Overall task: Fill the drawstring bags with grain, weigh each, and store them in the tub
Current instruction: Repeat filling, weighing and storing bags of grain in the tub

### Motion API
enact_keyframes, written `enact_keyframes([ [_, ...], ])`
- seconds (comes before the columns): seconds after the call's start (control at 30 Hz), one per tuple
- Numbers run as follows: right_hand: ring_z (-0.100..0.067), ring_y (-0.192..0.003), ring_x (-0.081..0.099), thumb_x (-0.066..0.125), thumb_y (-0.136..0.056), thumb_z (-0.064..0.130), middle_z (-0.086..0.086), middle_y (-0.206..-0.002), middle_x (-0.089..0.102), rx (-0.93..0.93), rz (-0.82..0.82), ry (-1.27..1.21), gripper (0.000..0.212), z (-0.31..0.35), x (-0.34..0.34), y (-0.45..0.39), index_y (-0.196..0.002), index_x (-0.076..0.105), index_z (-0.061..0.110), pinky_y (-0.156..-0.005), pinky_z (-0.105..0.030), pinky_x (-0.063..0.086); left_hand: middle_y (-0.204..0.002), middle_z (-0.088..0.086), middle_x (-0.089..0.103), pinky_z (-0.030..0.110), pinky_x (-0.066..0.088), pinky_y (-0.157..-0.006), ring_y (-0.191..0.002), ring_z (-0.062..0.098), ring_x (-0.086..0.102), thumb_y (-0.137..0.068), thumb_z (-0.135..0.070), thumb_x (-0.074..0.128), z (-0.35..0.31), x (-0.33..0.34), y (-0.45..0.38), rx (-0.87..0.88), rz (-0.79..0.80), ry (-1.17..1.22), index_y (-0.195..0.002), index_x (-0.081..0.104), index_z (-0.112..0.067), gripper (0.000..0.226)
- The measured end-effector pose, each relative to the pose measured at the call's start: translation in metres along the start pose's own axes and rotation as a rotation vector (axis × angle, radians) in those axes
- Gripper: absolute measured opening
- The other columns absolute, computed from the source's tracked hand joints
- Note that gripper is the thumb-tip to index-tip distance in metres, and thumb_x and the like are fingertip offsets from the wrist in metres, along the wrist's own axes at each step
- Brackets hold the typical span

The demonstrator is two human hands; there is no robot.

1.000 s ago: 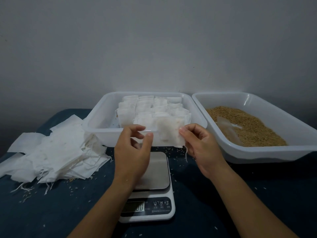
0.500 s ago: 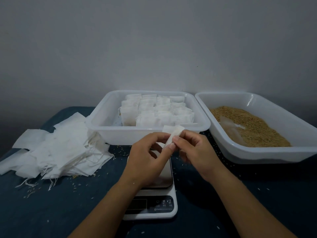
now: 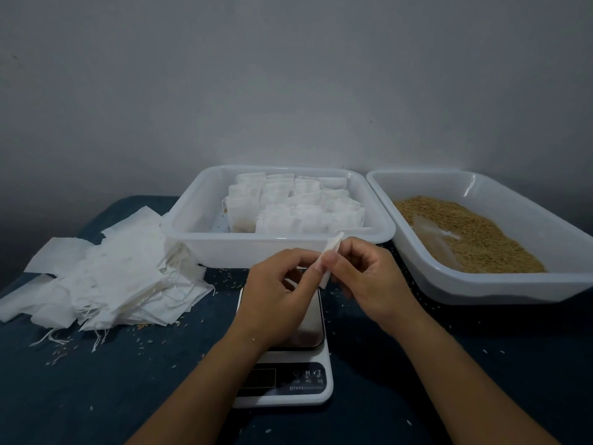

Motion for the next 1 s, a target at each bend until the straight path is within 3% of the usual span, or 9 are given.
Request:
enact_keyframes([
  [0.13,-0.010,-0.050,0.048,0.071,-0.094,0.041,0.004,-0.059,0.058,0.007,0.023,0.008,0.028,0.003,0.003,0.000,-0.080,0.068,0.017,-0.048,-0.023,0.043,-0.085,-0.018,0.073,0.016,0.050,-0.065,-0.077,0.011,0.070,-0.102,-0.026,0.068,0.001,-0.003,-0.001,0.001,-0.054,-0.028,-0.099,0.078,-0.027,0.010],
  [0.33,-0.012,-0.054,0.051,0.075,-0.096,0.031,0.005,-0.061,0.059,0.048,0.001,0.176,0.026,-0.001,0.005,0.003,-0.072,0.066,0.024,-0.053,-0.028,0.047,-0.078,-0.017,0.069,0.014,0.049,-0.062,-0.070,0.008,0.067,-0.093,-0.026,0.065,0.001,-0.013,-0.001,-0.003,-0.292,-0.177,-0.092,0.075,-0.023,0.010],
  [0.43,-0.003,-0.053,0.051,0.077,-0.093,0.040,0.006,-0.062,0.062,0.030,-0.048,0.338,0.025,-0.001,0.009,0.005,-0.074,0.063,0.029,-0.054,-0.018,0.045,-0.080,-0.018,0.069,0.019,0.052,-0.062,-0.070,0.005,0.066,-0.091,-0.030,0.064,-0.004,-0.016,0.000,0.052,-0.343,-0.269,-0.093,0.075,-0.023,0.013],
  [0.5,-0.005,-0.056,0.054,0.079,-0.089,0.046,0.006,-0.067,0.062,-0.056,-0.125,0.455,0.024,0.005,0.007,0.007,-0.083,0.059,0.035,-0.055,-0.015,0.044,-0.080,-0.017,0.069,0.023,0.054,-0.062,-0.066,0.005,0.064,-0.091,-0.032,0.063,-0.006,-0.018,0.000,0.074,-0.371,-0.327,-0.092,0.075,-0.023,0.015],
  [0.6,-0.010,-0.060,0.054,0.079,-0.089,0.043,0.013,-0.071,0.055,-0.352,-0.181,0.571,0.025,0.022,0.006,0.010,-0.094,0.057,0.033,-0.057,-0.015,0.043,-0.081,-0.014,0.070,0.033,0.057,-0.061,-0.063,0.004,0.063,-0.091,-0.028,0.066,-0.007,-0.021,0.000,0.087,-0.372,-0.402,-0.094,0.076,-0.022,0.012],
  [0.7,-0.003,-0.059,0.055,0.080,-0.093,0.027,0.010,-0.098,0.064,-0.620,-0.092,0.684,0.017,0.029,0.013,0.015,-0.100,0.066,0.019,-0.056,-0.018,0.049,-0.083,-0.013,0.072,0.033,0.057,-0.062,-0.063,0.004,0.063,-0.091,-0.026,0.068,-0.008,-0.023,0.001,0.102,-0.364,-0.424,-0.095,0.077,-0.021,0.011],
  [0.83,-0.006,-0.062,0.063,0.078,-0.092,0.019,0.010,-0.108,0.071,-0.589,0.001,0.858,0.015,0.023,0.014,0.012,-0.106,0.072,0.017,-0.052,-0.033,0.055,-0.082,-0.017,0.072,0.022,0.055,-0.064,-0.065,0.003,0.064,-0.090,-0.027,0.069,-0.010,-0.022,0.000,0.092,-0.335,-0.351,-0.094,0.078,-0.023,0.010],
  [1.0,-0.013,-0.068,0.065,0.075,-0.094,0.023,0.007,-0.098,0.070,-0.539,0.058,0.887,0.013,0.023,0.012,0.010,-0.107,0.078,0.020,-0.055,-0.037,0.056,-0.079,-0.021,0.072,0.020,0.054,-0.064,-0.070,0.007,0.068,-0.090,-0.034,0.069,-0.010,-0.019,-0.001,0.022,-0.255,-0.238,-0.091,0.076,-0.031,0.008],
])
Point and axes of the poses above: each hand's wrist, its own y-axis away from the middle knuckle, its own x-axis out of the palm, z = x × y, the point moved 4 cm from there along -y, towards the middle knuckle
